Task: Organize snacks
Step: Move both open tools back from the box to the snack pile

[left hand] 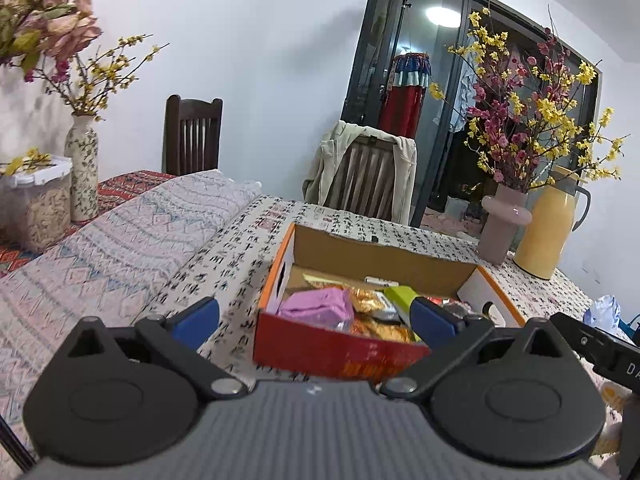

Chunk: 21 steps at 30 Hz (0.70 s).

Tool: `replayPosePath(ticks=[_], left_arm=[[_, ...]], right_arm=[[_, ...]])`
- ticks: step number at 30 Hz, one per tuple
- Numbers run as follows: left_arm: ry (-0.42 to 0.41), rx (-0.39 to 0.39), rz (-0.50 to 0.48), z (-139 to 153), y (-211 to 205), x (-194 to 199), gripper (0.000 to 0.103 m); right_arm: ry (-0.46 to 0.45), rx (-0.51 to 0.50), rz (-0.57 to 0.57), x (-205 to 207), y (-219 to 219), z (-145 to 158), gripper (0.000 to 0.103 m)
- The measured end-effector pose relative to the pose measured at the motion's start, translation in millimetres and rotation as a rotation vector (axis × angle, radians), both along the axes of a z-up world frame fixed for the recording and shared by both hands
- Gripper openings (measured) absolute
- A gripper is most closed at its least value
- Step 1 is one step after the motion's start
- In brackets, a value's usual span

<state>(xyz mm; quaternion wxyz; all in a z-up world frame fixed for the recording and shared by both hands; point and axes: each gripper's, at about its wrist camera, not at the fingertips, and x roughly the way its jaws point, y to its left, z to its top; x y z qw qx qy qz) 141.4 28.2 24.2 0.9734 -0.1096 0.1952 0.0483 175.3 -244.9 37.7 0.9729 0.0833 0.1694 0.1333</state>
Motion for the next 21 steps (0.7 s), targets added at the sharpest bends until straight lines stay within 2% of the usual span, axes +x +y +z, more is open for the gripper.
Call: replayPosePath(ticks=[11,14,21], left_arm=[[0.044,-0.008,0.011,-20,10,-34,0.103],[0.053,-0.012,0.016,-24,13,-40,0.103],[0.088,-0.018,0.026,-35,25,-51,0.103]], right_arm=[[0.035,0.025,-0.015,-44,-10,-21,0.103],[0.05,-0.002,-0.033,-52,-8,-26,0.103],[0.132,-0.063,0.02,-64,-9,-44,0.103]])
